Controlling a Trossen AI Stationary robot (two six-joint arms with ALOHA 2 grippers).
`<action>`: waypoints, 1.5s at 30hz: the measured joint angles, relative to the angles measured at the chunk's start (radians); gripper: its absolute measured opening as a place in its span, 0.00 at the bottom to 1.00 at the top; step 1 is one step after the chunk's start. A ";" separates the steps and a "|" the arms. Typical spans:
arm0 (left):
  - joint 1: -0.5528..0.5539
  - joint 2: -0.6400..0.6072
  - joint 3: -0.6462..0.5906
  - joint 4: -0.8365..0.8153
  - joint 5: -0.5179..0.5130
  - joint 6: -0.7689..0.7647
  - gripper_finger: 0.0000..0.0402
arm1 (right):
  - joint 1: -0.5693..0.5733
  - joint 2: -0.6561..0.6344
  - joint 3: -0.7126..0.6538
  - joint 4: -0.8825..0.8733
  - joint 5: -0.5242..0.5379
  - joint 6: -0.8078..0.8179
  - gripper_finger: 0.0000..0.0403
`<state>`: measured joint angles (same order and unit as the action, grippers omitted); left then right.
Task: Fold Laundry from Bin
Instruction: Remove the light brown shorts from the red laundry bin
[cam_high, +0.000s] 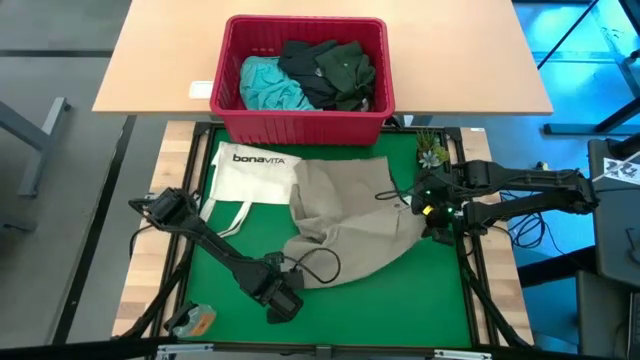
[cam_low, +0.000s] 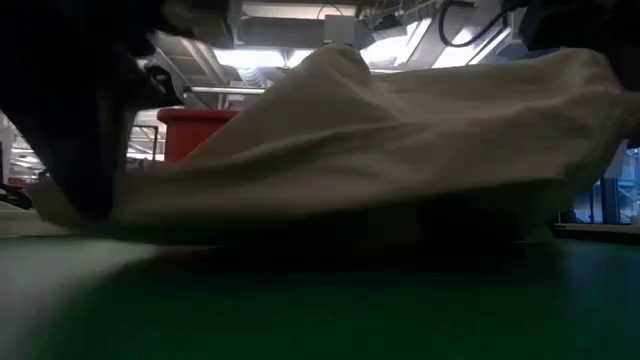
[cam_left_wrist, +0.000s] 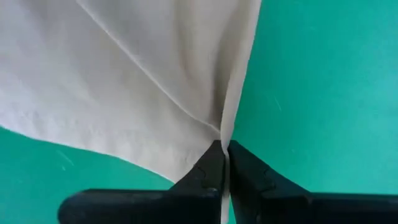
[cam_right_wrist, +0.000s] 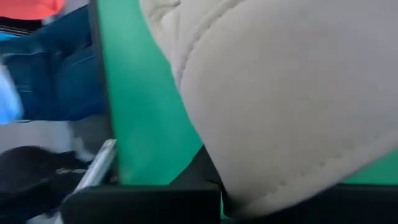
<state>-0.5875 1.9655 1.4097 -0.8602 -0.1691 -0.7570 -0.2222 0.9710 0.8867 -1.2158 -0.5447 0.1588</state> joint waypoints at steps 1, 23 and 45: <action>0.000 -0.011 0.000 -0.002 0.007 0.001 0.02 | 0.000 0.000 0.000 -0.014 -0.030 0.020 0.01; -0.001 -0.077 0.001 -0.023 0.201 -0.026 0.00 | 0.327 0.000 -0.120 0.172 -0.141 0.293 0.01; -0.005 -0.077 -0.001 0.067 0.396 -0.068 0.11 | 0.917 0.245 -0.122 0.528 0.108 0.698 0.12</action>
<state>-0.5922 1.8889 1.4090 -0.7929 0.2267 -0.8246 0.6946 1.2158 0.7647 -0.6882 -0.4370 0.8564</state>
